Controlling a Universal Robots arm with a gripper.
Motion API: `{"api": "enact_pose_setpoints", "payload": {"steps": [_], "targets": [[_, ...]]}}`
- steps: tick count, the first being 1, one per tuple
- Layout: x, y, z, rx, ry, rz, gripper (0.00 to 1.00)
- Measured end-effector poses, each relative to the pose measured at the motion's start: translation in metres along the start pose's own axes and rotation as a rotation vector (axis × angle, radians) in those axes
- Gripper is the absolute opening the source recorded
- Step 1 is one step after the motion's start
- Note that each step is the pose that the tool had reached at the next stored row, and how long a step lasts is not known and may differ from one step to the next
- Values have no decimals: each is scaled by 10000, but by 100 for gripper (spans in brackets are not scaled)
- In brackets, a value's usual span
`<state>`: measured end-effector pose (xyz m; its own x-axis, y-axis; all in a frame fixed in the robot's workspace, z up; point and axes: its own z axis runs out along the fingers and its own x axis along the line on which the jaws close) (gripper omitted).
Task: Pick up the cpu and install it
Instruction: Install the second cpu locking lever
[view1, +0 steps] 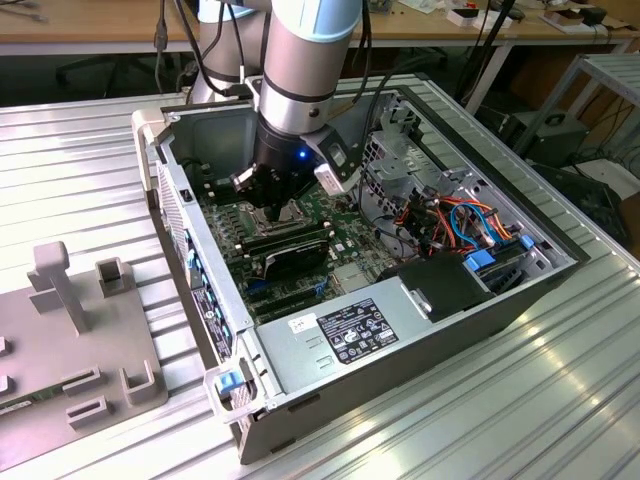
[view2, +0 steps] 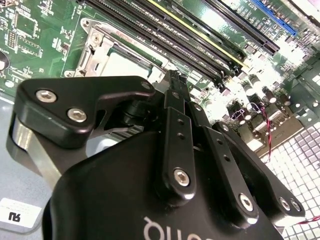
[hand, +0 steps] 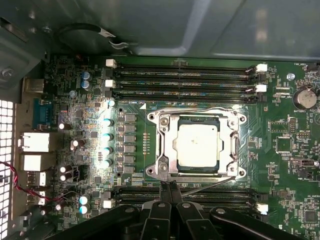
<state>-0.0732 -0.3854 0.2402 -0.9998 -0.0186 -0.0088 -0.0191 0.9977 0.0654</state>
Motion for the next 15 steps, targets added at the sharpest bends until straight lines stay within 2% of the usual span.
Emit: {"api": "enact_pose_setpoints", "payload": {"steps": [7, 10, 15], "targets": [[6, -9, 125, 12, 3, 0, 11], [13, -10, 140, 12, 1, 1, 11], [70, -11, 177, 11, 1, 0, 11]]}}
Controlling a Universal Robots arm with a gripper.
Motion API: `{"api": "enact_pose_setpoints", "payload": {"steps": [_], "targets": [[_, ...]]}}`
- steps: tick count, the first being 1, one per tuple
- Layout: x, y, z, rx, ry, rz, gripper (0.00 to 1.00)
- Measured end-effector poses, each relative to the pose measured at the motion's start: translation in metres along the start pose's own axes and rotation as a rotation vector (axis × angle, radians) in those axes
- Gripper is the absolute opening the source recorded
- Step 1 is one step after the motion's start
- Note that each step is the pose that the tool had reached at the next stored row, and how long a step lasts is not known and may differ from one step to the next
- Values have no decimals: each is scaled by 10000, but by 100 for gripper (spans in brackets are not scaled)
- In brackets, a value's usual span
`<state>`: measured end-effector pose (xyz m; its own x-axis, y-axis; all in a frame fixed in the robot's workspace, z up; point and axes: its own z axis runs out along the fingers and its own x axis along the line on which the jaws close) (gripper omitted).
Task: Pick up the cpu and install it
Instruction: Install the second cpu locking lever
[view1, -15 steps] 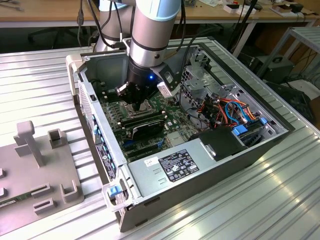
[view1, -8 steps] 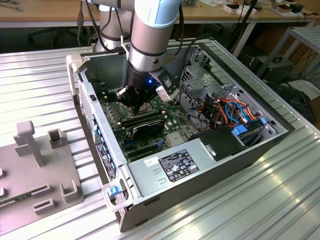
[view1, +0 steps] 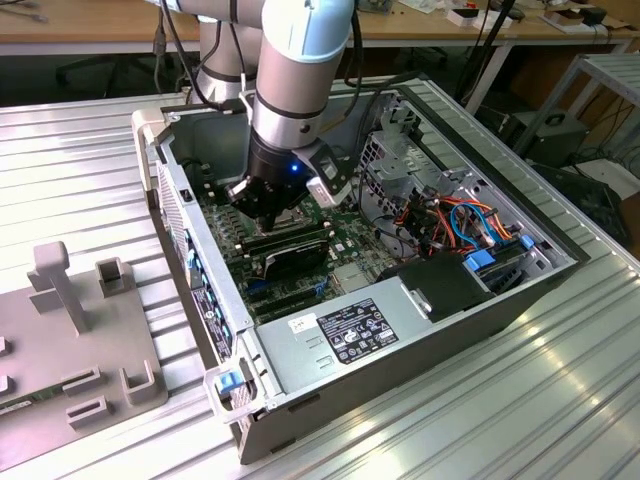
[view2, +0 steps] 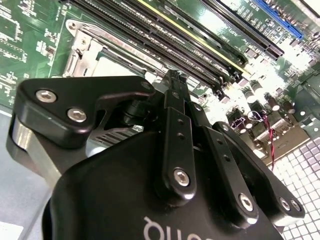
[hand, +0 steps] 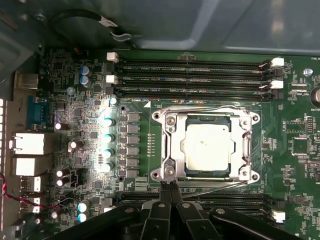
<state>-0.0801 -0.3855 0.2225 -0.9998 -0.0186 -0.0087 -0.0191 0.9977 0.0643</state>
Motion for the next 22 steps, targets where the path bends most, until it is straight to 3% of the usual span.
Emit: {"api": "enact_pose_setpoints", "payload": {"steps": [15, 22], "targets": [[26, -6, 107, -21, 0, 0, 11], [41, -5, 116, -22, 0, 0, 11]]}}
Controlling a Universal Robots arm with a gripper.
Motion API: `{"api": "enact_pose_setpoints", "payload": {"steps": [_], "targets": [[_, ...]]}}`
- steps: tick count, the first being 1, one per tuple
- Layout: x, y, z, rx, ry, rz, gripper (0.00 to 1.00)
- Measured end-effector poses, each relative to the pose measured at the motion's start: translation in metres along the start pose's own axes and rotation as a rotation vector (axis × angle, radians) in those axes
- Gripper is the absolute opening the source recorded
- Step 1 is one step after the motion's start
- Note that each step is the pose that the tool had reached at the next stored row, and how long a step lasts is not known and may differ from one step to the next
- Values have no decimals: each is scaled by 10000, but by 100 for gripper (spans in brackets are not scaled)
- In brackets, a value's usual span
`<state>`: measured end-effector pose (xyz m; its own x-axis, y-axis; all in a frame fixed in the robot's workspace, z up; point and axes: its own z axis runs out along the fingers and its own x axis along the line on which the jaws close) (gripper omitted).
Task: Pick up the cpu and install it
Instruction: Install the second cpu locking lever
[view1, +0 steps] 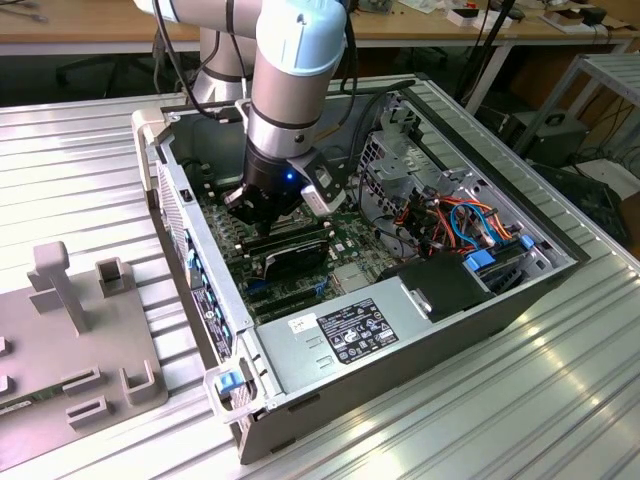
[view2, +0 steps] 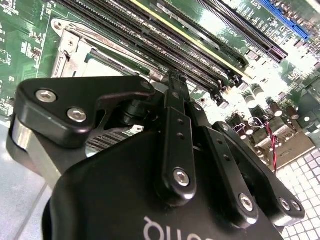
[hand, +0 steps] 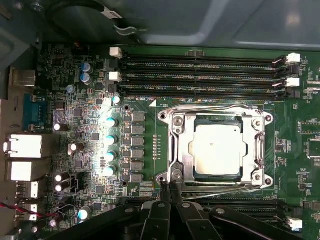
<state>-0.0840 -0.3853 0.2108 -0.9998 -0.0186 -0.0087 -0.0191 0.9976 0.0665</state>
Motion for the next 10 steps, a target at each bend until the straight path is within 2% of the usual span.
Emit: {"api": "enact_pose_setpoints", "payload": {"steps": [10], "targets": [[1, 6, 15, -20, 0, 0, 11]]}}
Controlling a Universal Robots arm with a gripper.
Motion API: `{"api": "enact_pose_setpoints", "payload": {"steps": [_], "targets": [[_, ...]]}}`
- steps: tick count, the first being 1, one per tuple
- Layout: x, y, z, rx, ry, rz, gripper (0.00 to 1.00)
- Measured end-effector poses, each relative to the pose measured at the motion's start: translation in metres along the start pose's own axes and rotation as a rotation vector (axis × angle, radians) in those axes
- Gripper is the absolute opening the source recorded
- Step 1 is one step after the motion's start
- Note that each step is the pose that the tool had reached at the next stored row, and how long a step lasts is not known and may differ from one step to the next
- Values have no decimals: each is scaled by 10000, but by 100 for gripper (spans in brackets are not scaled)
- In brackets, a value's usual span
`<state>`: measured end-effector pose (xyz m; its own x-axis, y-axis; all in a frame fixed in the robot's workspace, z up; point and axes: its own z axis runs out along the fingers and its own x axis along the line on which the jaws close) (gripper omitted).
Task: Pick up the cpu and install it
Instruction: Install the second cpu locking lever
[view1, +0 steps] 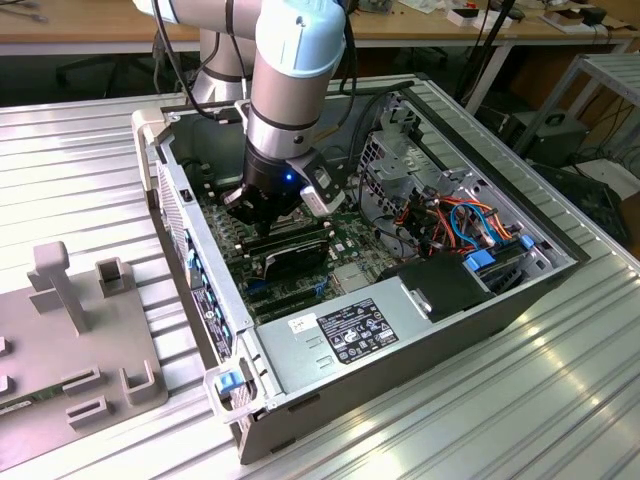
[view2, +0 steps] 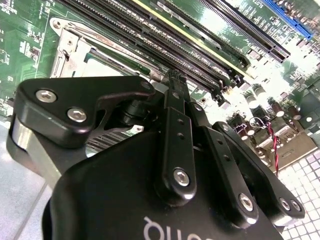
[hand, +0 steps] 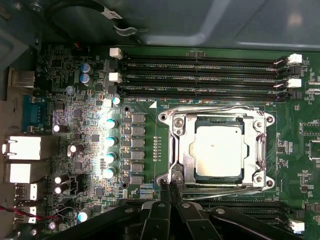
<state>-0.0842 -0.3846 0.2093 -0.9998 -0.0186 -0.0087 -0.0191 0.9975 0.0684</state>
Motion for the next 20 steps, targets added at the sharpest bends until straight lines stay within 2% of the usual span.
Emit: {"api": "enact_pose_setpoints", "payload": {"steps": [12, 20], "targets": [[10, 7, 28, 0, 0, 0, 11], [13, 43, 46, -1, -1, 0, 11]]}}
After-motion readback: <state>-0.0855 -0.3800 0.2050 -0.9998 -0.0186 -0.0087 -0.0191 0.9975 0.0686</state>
